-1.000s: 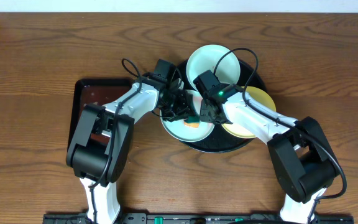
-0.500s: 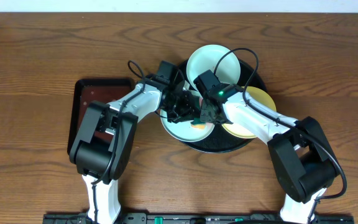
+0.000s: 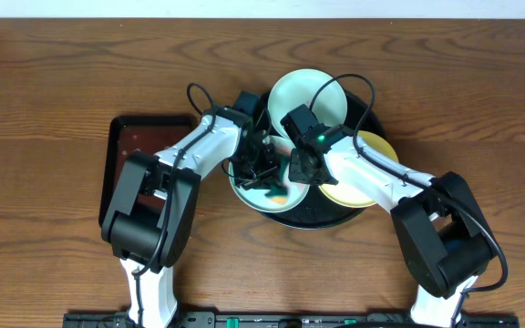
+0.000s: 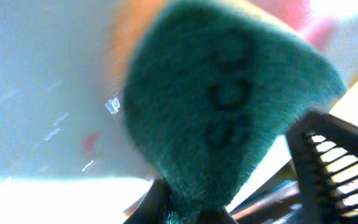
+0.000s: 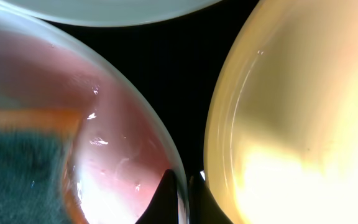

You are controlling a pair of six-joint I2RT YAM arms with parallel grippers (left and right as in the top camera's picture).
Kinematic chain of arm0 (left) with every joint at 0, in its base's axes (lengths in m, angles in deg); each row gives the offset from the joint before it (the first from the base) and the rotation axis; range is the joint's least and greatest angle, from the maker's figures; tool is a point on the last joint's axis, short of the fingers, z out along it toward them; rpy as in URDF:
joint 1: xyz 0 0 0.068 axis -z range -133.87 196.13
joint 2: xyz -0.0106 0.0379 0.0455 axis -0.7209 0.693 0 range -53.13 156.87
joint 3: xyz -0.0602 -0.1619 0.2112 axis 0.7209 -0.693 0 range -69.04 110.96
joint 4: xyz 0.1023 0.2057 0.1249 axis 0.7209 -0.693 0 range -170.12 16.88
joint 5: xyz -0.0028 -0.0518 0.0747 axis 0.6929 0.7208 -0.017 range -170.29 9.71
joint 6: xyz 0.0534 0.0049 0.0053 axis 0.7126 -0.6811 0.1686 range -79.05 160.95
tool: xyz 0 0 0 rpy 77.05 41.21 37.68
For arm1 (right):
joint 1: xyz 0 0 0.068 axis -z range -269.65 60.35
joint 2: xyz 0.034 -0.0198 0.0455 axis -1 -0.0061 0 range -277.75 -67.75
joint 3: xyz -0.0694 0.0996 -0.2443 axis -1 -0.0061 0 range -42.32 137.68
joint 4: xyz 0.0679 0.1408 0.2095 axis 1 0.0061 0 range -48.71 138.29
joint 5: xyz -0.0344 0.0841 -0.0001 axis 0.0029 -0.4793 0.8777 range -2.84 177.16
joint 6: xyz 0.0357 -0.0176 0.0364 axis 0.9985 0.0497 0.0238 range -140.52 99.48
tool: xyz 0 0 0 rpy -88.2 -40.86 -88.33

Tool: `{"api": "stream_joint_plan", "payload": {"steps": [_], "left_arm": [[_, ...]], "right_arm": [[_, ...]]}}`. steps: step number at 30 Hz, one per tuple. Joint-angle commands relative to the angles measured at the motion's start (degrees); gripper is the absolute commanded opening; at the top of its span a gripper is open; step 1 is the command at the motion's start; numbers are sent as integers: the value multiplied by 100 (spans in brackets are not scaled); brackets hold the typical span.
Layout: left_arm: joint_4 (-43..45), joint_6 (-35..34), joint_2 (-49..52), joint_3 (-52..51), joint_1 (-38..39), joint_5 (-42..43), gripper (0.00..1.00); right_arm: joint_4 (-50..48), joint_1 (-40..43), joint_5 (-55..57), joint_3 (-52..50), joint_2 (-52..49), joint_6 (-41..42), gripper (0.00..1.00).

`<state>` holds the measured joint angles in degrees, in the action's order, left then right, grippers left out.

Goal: Clean dirty plates on tray and stack at the side
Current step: 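Scrub the pale green plate surface with the sponge in the left gripper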

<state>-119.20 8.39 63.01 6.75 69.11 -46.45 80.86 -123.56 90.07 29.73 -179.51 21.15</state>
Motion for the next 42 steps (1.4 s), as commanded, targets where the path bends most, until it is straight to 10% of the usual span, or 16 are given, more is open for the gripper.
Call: {"api": "stream_joint_plan", "payload": {"steps": [1,18,42], "left_arm": [[-778,48,212,-22,-170,-2011,7],[-1561,-101,98,953,-175,-3681,7],[424,-205,817,940,754,140,8]], "right_arm": [[17,59,435,-48,-136,131,1],[76,59,437,-48,-136,133,1],[120,59,435,-48,-136,133,1]]}}
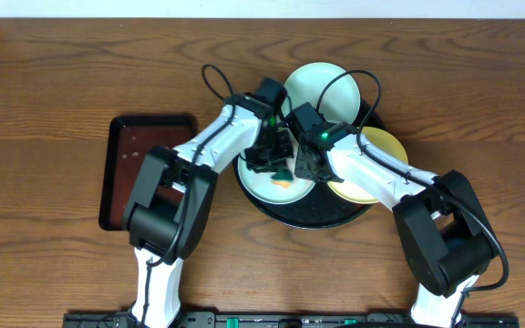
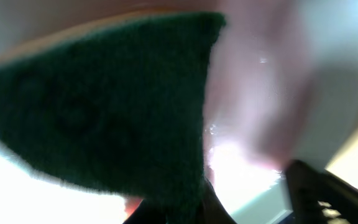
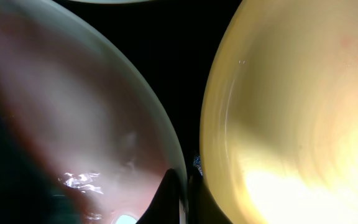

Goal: Clean dirty plates on tray and stack at the side
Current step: 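Scrub the pale green plate surface with the sponge in the left gripper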

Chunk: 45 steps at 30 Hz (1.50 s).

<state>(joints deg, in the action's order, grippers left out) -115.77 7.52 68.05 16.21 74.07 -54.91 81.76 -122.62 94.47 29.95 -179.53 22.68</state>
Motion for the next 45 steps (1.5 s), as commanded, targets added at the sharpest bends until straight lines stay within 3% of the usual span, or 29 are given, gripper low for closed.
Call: {"api": "stream_joint_plan", "payload": {"steps": [1,4,13,24,29,45], "left_arm": [[107,-149,313,-7,258,1086,7],[297,-160,313,-7,258,1543,8],[678,-66,313,-7,264,1633,7],[907,603,313,-9,273,1851,7],[474,601,313,-61,271,1067,7],[-1864,400,33,319,-63,-2800,8]], "right_arm": [[31,-35,-4,-70,-133,-20,1],[31,-35,-4,-70,-133,-20,1],[68,-35,-4,-70,-133,-24,1],[72,-35,-4,-70,-133,-109,1],[83,-35,-4,-70,-133,-109,1],[142,-35,-4,-70,-133,-109,1]]}}
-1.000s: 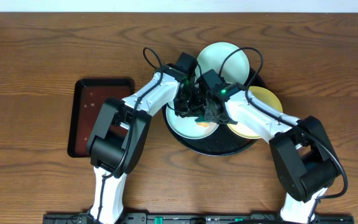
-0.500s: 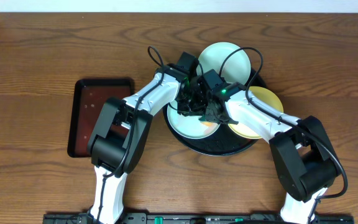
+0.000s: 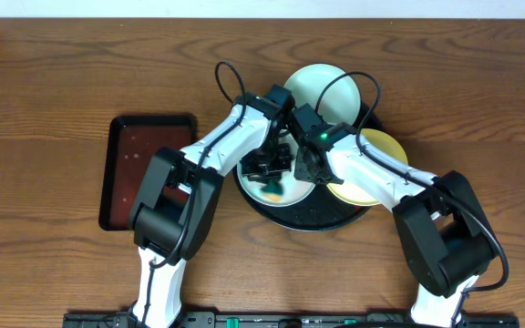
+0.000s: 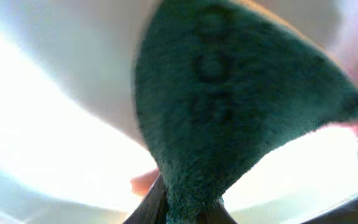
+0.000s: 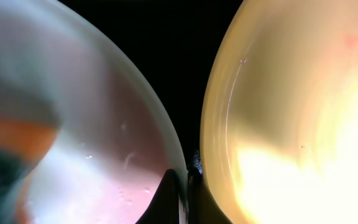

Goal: Clean dirty plates on tray and stack at the side
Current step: 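Scrub the pale green plate surface with the sponge in the left gripper, then move the left gripper with the sponge back over the brown tray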

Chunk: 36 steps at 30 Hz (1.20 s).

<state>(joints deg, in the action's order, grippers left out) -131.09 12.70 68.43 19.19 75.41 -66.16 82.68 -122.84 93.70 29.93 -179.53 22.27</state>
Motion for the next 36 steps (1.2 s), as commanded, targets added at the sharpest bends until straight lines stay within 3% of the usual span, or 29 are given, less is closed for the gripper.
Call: {"api": "stream_joint_plan", "payload": {"steps": [1,11,19,24,30,36], "left_arm": [[-415,-118,-50,107,-225,-1746,8],[-566,-201,-420,439,-557,-1740,8],[-579,299,-1294,439,-640,-426,7],[-704,468,-2142,437,-807,-293,7],[-1233,514,-3025,437,-1572,-704,8],[-1692,734,-3248,116,-2662,-1119,8]], "right_arm": [[61,-13,74,-68,-133,-68,1],[168,-13,74,-68,-133,-74,1],[173,-13,72,-68,-33,-439,1],[120,-17,76,-68,450,-852,1],[17,-17,125,-68,1410,-2041,1],[20,-24,929,-68,2155,-2411,1]]}}
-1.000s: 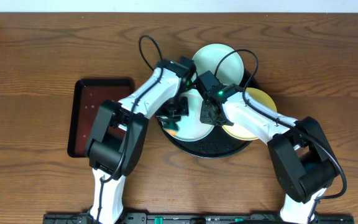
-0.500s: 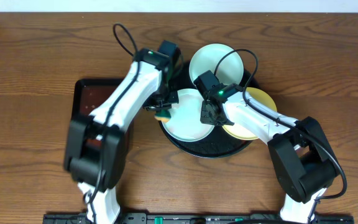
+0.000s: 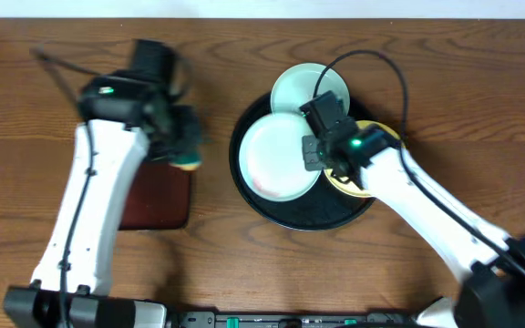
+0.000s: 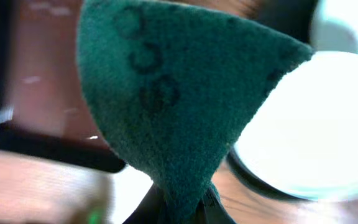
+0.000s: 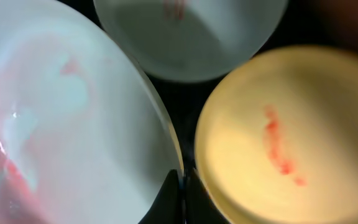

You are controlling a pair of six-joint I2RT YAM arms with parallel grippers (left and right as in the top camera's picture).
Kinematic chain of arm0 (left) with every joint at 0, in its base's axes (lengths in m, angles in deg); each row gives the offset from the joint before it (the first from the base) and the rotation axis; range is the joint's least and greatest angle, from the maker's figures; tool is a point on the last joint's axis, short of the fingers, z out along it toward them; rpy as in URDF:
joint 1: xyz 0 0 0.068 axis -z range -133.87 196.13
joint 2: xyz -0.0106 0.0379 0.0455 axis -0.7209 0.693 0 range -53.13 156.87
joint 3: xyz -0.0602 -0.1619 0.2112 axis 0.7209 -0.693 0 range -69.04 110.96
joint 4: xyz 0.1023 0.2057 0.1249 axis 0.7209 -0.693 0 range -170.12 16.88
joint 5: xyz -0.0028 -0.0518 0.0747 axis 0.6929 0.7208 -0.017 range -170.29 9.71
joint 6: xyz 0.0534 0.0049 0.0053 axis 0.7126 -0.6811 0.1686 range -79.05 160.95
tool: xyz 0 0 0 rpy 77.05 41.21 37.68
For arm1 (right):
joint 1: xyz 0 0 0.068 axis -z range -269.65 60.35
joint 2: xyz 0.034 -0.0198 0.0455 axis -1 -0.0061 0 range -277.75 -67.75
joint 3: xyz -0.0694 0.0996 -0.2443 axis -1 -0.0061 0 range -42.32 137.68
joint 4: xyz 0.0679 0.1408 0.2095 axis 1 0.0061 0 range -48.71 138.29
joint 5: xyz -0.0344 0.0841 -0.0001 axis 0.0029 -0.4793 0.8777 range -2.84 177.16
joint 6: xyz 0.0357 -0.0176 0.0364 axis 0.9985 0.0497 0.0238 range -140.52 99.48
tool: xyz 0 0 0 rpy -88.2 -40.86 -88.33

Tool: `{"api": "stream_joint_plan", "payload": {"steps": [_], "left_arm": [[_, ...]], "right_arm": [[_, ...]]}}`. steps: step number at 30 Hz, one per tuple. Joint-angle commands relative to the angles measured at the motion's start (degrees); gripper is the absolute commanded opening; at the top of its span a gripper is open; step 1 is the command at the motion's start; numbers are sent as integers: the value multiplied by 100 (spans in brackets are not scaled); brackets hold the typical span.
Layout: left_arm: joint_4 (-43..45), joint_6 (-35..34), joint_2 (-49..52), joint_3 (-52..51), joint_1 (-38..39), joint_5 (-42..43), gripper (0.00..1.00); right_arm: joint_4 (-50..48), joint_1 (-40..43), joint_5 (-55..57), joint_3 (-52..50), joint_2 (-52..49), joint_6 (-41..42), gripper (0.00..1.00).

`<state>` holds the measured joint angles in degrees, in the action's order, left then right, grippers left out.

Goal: Clean dirty plates on tray and stack at the side
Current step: 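Move the left gripper with the sponge back over the brown tray, then lift the pale green plate with the right gripper and release the sponge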

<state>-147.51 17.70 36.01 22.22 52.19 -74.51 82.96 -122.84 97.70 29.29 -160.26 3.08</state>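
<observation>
My right gripper [image 3: 312,151] [image 5: 183,194] is shut on the right rim of the white plate [image 3: 277,157] [image 5: 61,124], which carries faint red smears and overlaps the pale green plate [image 3: 310,86] [image 5: 191,31]. The yellow plate [image 3: 369,185] [image 5: 278,143] has a red streak. All three are over the round black tray [image 3: 290,215]. My left gripper [image 3: 186,157] [image 4: 188,210] is shut on the green sponge [image 3: 190,160] [image 4: 173,93], off to the left of the round tray, above the right edge of the rectangular dark red tray [image 3: 158,199] [image 4: 36,93].
The wooden table [image 3: 427,55] surrounds both trays. The right arm's cable [image 3: 386,68] loops over the back of the round tray. The left arm [image 3: 85,219] runs along the left side of the table past the rectangular tray.
My left gripper with the sponge has left the white plate and now hangs left, over the rectangular tray's edge. The right gripper still grips the plate's rim, and its camera sees from farther back.
At all three earlier moments the left gripper pressed the sponge on the white plate at different spots, while the right gripper held the plate's rim. Now the sponge is off the plate and away at the left, and the right gripper still holds the plate.
</observation>
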Motion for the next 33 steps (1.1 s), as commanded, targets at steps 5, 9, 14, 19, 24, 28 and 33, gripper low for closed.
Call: {"api": "stream_joint_plan", "payload": {"steps": [5,9,14,19,24,28,33], "left_arm": [[315,269,-2,-942,-1080,-280,8],[737,269,-2,-1486,-1598,-203,8],[1008,313,2,-1873,-1958,-68,8],[1034,444,2,-1941,-2052,20,8],[1045,466,2,-1943,-2052,17,8],[1047,557,2,-1947,-2050,17,7],[1165,614,2,-2074,-2037,24,8]], "right_arm": [[-17,-63,1410,-4,496,-1189,1],[-31,-219,2072,-4,505,-1517,1],[-142,-511,2962,-4,505,-1895,1],[-297,-1008,3858,-4,505,-2461,1],[-459,-1550,4798,-4,505,-2717,1],[-533,-1875,5259,-4,505,-2868,1],[-551,-2055,5394,-4,505,-2905,1]]}}
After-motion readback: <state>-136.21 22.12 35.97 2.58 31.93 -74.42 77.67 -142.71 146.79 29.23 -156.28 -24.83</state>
